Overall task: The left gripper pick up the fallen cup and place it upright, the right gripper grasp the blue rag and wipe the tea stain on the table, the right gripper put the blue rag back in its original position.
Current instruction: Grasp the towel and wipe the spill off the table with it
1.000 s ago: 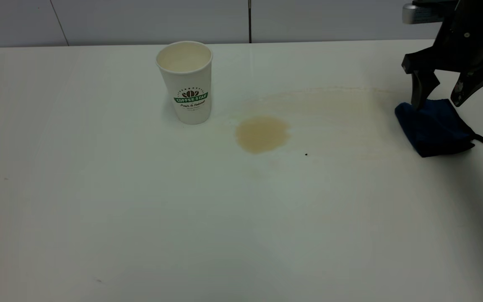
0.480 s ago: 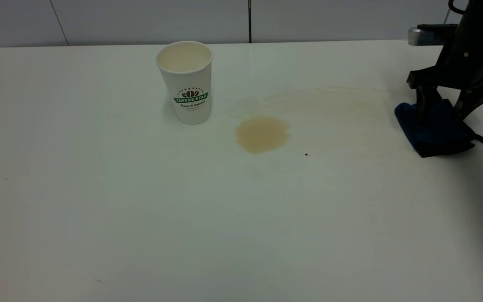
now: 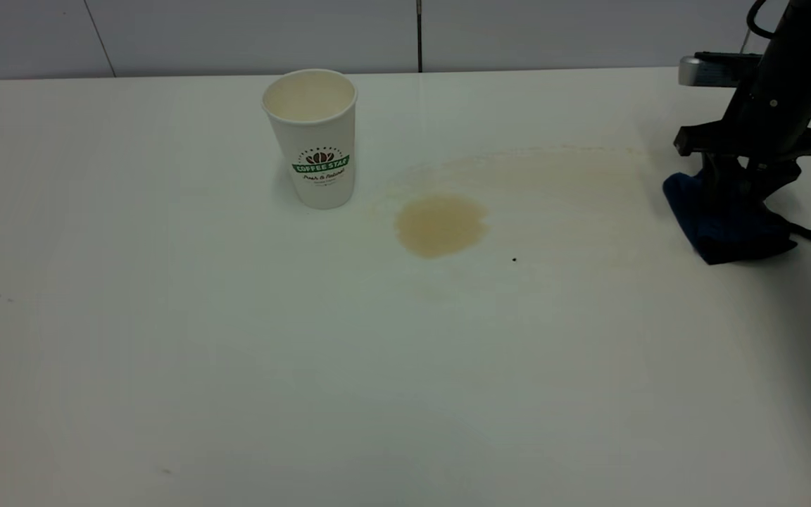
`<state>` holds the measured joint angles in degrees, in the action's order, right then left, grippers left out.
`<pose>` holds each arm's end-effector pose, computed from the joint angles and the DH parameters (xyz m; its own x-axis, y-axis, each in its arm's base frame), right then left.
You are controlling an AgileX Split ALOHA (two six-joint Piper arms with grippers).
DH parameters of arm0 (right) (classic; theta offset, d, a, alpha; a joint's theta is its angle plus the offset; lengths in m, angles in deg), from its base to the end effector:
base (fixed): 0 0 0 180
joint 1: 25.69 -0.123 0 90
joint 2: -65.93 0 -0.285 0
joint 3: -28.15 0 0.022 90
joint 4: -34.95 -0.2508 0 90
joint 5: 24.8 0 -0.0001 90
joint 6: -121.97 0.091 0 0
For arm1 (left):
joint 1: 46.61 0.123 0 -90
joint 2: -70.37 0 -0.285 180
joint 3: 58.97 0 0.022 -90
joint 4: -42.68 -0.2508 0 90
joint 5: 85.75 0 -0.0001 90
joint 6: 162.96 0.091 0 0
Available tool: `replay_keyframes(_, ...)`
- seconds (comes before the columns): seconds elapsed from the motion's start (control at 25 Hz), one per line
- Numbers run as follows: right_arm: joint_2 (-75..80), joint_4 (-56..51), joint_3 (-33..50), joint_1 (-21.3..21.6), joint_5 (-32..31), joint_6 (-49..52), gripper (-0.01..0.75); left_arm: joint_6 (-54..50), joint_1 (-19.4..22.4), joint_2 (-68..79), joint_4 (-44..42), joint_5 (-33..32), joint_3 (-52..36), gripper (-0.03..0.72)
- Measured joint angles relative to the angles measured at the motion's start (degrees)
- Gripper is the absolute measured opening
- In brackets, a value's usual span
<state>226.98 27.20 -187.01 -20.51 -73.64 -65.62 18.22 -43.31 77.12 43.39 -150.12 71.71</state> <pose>0.4931 -0.0354 -0.0038 -0.9938 0.0470 -0.1006 0.0373 0.9946 0.0968 -0.0087 -0.0015 0.2686 -0.5064 -0.0139 -0.8622 -0.0402 0.9992 0.0075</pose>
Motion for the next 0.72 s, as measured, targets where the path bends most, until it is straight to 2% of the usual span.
replay_keyframes(0.08, 0.1, -0.8, -0.2, -0.5, -0.5, -1.9, 0.126, 0.0, 0.0, 0.0, 0.0, 0.0, 0.0, 0.579)
replay_keyframes(0.16, 0.1, -0.6, -0.3, -1.3, -0.7, -3.9, 0.065, 0.0, 0.0, 0.0, 0.0, 0.0, 0.0, 0.579)
replay_keyframes(0.32, 0.2, -0.5, -1.0, -4.8, -1.4, -5.3, 0.059, 0.1, 0.0, 0.0, 0.0, 0.0, 0.0, 0.579)
replay_keyframes(0.72, 1.6, -3.0, -4.9, -23.2, -4.3, -5.0, 0.059, 0.1, 0.0, 0.0, 0.0, 0.0, 0.0, 0.579)
